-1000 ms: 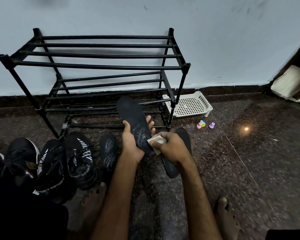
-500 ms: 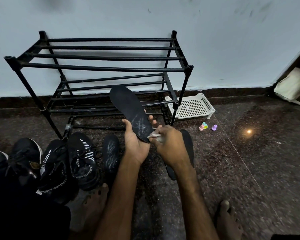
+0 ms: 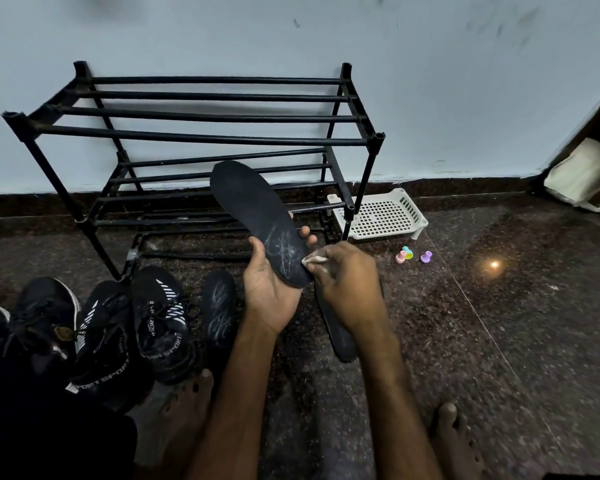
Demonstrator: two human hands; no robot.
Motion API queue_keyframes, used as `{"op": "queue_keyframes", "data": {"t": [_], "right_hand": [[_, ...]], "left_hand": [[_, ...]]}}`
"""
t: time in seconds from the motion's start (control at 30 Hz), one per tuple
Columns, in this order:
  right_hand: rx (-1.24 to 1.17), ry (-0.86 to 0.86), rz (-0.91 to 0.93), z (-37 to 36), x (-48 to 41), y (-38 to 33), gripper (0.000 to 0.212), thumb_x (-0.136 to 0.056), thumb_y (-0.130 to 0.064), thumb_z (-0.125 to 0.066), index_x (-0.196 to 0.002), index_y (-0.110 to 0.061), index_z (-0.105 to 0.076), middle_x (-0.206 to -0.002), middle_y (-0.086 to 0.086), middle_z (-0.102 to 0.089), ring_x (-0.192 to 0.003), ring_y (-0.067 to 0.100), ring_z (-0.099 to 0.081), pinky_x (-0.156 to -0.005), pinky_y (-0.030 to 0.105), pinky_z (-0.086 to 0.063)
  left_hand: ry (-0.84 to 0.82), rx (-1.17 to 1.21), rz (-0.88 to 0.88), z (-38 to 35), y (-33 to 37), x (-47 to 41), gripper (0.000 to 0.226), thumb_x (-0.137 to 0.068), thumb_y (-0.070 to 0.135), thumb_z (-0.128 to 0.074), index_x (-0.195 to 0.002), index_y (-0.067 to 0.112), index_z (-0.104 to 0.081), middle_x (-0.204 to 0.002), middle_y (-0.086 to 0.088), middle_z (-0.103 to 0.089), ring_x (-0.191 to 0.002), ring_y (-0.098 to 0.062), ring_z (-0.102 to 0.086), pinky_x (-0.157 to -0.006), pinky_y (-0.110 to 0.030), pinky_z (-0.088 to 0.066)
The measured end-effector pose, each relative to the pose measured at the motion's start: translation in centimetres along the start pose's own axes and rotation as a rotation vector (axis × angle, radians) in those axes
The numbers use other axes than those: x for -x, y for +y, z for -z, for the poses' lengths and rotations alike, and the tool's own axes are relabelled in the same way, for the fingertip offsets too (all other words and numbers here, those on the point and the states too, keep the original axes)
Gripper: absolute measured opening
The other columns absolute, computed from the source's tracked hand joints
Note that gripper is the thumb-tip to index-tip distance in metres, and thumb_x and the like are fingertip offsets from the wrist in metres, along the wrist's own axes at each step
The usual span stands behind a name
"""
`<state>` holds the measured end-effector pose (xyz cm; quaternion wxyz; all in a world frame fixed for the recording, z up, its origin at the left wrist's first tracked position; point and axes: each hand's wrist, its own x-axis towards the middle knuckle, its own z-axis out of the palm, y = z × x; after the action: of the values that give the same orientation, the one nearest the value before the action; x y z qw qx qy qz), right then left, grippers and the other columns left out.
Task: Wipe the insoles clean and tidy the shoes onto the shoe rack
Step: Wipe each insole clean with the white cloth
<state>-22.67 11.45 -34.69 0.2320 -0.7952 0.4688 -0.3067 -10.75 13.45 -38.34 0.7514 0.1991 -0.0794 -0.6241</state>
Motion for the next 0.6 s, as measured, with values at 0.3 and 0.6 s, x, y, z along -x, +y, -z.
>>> {"op": "queue_keyframes", "data": {"t": [0.3, 0.6], "right_hand": [[-0.044, -0.118, 0.048, -0.5, 0.1, -0.6, 0.008, -0.081, -0.02, -0.074, -0.086, -0.014, -0.075, -0.086, -0.003, -0.069, -0.075, 0.009, -0.061, -0.07, 0.02, -0.049], [-0.073, -0.154, 0.075, -0.6, 0.1, -0.6, 0.007, -0.079, -0.011, -0.074, -0.085, -0.012, -0.076, -0.089, 0.0, -0.071, -0.082, 0.012, -0.065, -0.076, 0.024, -0.051]], "left_hand": [[0.052, -0.069, 0.013, -0.1, -0.5, 0.2, 0.066, -0.101, 0.057, -0.027, -0.127, 0.004, -0.055, -0.105, -0.015, -0.065, -0.102, -0.029, -0.063, -0.1, -0.044, -0.05], [0.105, -0.132, 0.017, -0.2, -0.8, -0.2, 0.066, -0.1, 0.059, -0.027, -0.127, 0.006, -0.057, -0.109, -0.016, -0.063, -0.117, -0.033, -0.06, -0.101, -0.046, -0.049]]}}
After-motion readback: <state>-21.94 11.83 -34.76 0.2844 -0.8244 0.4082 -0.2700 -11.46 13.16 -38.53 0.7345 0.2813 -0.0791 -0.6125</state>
